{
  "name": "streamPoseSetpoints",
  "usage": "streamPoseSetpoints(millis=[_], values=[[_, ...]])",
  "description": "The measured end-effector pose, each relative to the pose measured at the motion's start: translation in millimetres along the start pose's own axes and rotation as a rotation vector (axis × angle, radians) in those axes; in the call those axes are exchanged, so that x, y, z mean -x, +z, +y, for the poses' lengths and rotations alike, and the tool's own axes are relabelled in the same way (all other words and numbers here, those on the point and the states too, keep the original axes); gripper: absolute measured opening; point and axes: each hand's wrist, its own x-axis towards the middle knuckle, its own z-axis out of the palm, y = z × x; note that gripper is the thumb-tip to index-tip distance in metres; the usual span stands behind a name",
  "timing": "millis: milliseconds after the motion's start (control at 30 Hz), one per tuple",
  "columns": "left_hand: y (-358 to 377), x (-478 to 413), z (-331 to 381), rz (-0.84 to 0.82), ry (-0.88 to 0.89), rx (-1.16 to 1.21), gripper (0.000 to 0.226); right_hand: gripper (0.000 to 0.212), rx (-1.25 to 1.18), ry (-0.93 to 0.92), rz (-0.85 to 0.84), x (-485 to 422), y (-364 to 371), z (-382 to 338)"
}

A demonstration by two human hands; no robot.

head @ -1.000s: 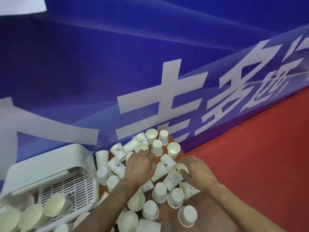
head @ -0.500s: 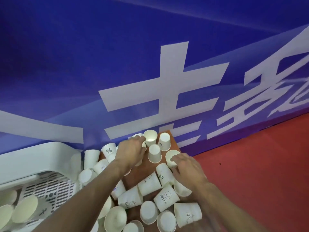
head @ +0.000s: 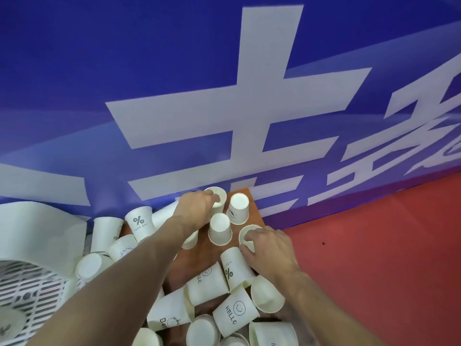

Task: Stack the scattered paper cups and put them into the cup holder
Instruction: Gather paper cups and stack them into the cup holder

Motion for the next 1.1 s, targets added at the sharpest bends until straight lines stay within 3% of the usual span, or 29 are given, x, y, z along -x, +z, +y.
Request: streamPoseSetpoints(millis=[167,333,433,567,767,867,1000,1100], values=[[4,-9,-2,-0.016,0.001,-0.046,0.031,0.026,0.053,-0.003,-0.046,-8,1,-6],[-1,-3,-6,0.091,-0.018,-0.045,0.022,0.022,0.107,0.015,-0.072,-10,-4,-12],[-13,6,-13,0.168,0.066,-0.107,0.011,0.019,0.196,-0.008,-0.072,-13,-19,-19],[-35,24,-22,0.191,0.194,-0.117,0.015,0.019,0.331,-0.029,-0.050,-18,-52,-30],[-70,55,-35,0.296,0.252,-0.085,0.014,0.014,0.383,-0.026,-0.056,-15,-98,-53],[-87,77,-43,0.326,0.298,-0.090,0.015,0.042,0.386,-0.046,0.007,-11,-117,-69],[-115,127,-61,0.343,0.313,-0.107,0.013,0.020,0.354,-0.092,0.002,-1,-126,-96],[-124,178,-82,0.289,0.332,-0.138,0.015,0.017,0.302,-0.131,-0.036,5,-130,-127]])
